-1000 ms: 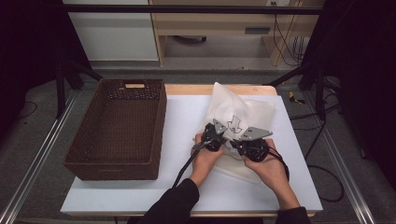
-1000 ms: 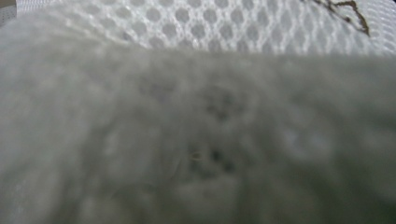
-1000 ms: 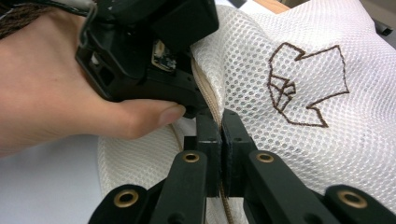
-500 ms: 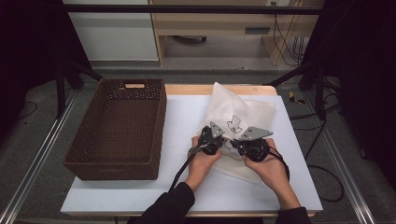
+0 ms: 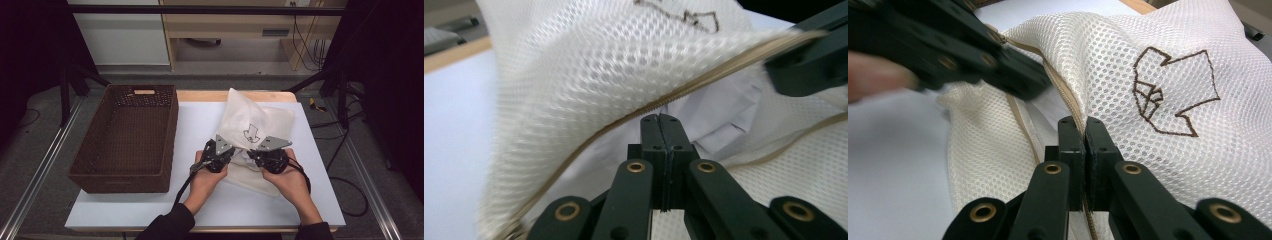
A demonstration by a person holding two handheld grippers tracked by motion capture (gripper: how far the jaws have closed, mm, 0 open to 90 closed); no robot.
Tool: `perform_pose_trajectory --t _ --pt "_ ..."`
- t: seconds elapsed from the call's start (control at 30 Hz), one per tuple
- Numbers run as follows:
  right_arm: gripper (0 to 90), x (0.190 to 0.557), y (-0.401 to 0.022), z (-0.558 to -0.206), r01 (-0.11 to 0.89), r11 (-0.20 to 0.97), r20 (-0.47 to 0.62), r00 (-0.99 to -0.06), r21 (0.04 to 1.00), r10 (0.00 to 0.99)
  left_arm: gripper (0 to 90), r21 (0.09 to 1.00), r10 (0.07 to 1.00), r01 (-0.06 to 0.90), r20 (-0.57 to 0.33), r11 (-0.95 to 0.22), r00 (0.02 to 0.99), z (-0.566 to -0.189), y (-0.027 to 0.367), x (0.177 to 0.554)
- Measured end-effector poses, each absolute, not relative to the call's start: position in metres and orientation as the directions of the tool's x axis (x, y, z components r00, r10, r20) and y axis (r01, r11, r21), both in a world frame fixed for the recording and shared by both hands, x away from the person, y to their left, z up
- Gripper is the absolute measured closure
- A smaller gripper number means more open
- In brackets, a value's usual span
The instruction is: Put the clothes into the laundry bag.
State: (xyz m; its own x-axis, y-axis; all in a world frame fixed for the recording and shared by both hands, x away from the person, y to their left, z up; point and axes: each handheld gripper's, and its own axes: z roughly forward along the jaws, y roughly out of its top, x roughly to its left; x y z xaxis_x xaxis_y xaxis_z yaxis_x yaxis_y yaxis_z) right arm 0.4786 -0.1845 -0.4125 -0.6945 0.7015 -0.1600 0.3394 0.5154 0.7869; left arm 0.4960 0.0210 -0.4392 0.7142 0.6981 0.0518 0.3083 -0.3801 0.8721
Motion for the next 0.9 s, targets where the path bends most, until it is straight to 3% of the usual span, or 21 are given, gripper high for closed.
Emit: perform_pose_trajectory --t 0.2,0.4,0.5,0.63,0.9 --pt "88.1 0.477 -0.187 -0.411 0.341 0.505 -0.156 -0.687 0.793 0.709 89.8 0.888 0.707 0.303 0.034 -0.345 0.706 -0.414 0.041 0.481" --pt "88.1 0.476 -0.186 -0.41 0.337 0.508 -0.161 -0.688 0.792 0.707 76.2 0.899 0.733 0.29 0.049 -0.329 0.678 -0.402 0.054 0.472" --pt "88.1 0.476 -0.186 -0.411 0.338 0.509 -0.16 -0.689 0.792 0.707 60.2 0.902 0.761 0.276 0.084 -0.333 0.643 -0.404 0.058 0.471" --pt "88.1 0.476 -0.186 -0.412 0.339 0.509 -0.159 -0.69 0.791 0.706 48.1 0.889 0.771 0.292 0.1 -0.353 0.629 -0.415 0.057 0.469" --pt "87.9 0.476 -0.185 -0.413 0.341 0.513 -0.157 -0.694 0.788 0.703 36.0 0.85 0.803 0.336 0.155 -0.405 0.575 -0.442 0.056 0.47"
